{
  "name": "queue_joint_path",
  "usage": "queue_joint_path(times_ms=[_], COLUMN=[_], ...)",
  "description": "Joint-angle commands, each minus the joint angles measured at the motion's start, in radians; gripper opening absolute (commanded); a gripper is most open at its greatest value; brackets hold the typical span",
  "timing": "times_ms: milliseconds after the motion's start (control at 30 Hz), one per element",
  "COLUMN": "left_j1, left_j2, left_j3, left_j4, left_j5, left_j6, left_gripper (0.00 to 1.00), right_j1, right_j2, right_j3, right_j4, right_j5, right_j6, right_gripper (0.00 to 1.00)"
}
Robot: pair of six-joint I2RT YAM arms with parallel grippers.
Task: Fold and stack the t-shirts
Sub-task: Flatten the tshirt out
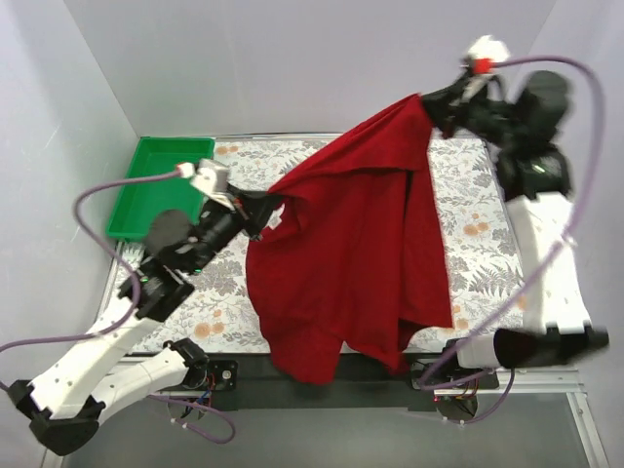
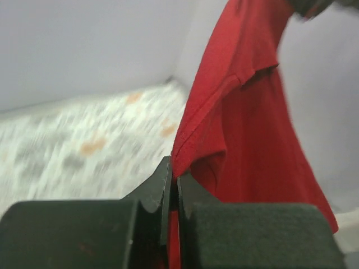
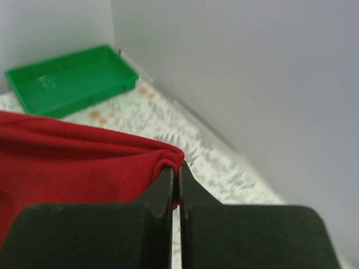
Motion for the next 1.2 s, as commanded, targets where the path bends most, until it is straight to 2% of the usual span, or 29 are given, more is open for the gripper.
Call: queue_joint_path(times_ms=[0, 33, 100, 133, 233, 300, 333, 400, 433, 467, 500, 533, 567, 600, 633, 667, 733, 800, 967, 1033, 1167], left_j1=[0.036, 0.060, 0.138, 0.248, 0.425, 0.482, 0.513, 0.527, 0.536, 0.539, 0.543, 0.553, 0.556, 0.556, 0.559, 0.560, 0.562, 0.562, 0.562, 0.562, 0.560], left_j2=[0.014, 0.015, 0.050, 0.063, 0.103, 0.146, 0.166, 0.246, 0.269, 0.296, 0.336, 0.356, 0.372, 0.387, 0.416, 0.429, 0.445, 0.446, 0.380, 0.355, 0.314], left_j3=[-0.234, -0.274, -0.339, -0.392, -0.466, -0.472, -0.468, -0.442, -0.434, -0.422, -0.414, -0.403, -0.394, -0.373, -0.362, -0.351, -0.336, -0.339, -0.357, -0.368, -0.399], left_j4=[-0.060, -0.048, -0.038, -0.029, 0.009, 0.018, 0.025, 0.029, 0.041, 0.051, 0.058, 0.064, 0.072, 0.078, 0.078, 0.077, 0.078, 0.077, 0.046, 0.029, 0.015], left_j5=[-0.447, -0.448, -0.416, -0.382, -0.290, -0.249, -0.238, -0.216, -0.197, -0.184, -0.172, -0.142, -0.125, -0.112, -0.082, -0.068, -0.040, -0.019, 0.011, 0.011, 0.021], left_j6=[-0.186, -0.186, -0.255, -0.275, -0.315, -0.331, -0.329, -0.325, -0.312, -0.305, -0.297, -0.291, -0.274, -0.266, -0.260, -0.249, -0.248, -0.248, -0.232, -0.220, -0.220], left_gripper=[0.00, 0.00, 0.00, 0.00, 0.00, 0.00, 0.00, 0.00, 0.00, 0.00, 0.00, 0.00, 0.00, 0.00, 0.00, 0.00, 0.00, 0.00, 0.00, 0.00, 0.00], right_j1=[0.143, 0.174, 0.223, 0.230, 0.271, 0.290, 0.290, 0.273, 0.264, 0.252, 0.227, 0.213, 0.199, 0.176, 0.170, 0.167, 0.175, 0.182, 0.188, 0.201, 0.227], right_j2=[0.200, 0.201, 0.379, 0.502, 0.628, 0.704, 0.725, 0.747, 0.712, 0.681, 0.643, 0.598, 0.505, 0.459, 0.381, 0.348, 0.297, 0.253, 0.242, 0.256, 0.293], right_j3=[-0.083, -0.084, -0.010, 0.037, 0.125, 0.157, 0.177, 0.199, 0.174, 0.142, 0.042, -0.022, -0.080, -0.147, -0.253, -0.312, -0.455, -0.525, -0.634, -0.645, -0.659], right_j4=[0.144, 0.144, 0.146, 0.141, 0.137, 0.120, 0.074, 0.036, 0.020, 0.017, 0.015, 0.015, -0.006, -0.033, -0.064, -0.149, -0.199, -0.202, -0.204, -0.201, -0.193], right_j5=[0.135, 0.135, 0.163, 0.168, 0.242, 0.307, 0.330, 0.391, 0.396, 0.390, 0.375, 0.344, 0.235, 0.177, 0.133, 0.072, 0.047, 0.077, 0.126, 0.148, 0.210], right_j6=[-0.061, -0.062, -0.048, -0.034, -0.052, -0.072, -0.065, -0.080, -0.089, -0.101, -0.156, -0.192, -0.250, -0.311, -0.441, -0.506, -0.632, -0.655, -0.660, -0.660, -0.645], right_gripper=[0.01, 0.01, 0.01, 0.01, 0.02, 0.19, 0.32, 0.44, 0.56, 0.64, 0.73, 0.77, 0.80, 0.81, 0.81, 0.82, 0.81, 0.79, 0.67, 0.61, 0.59])
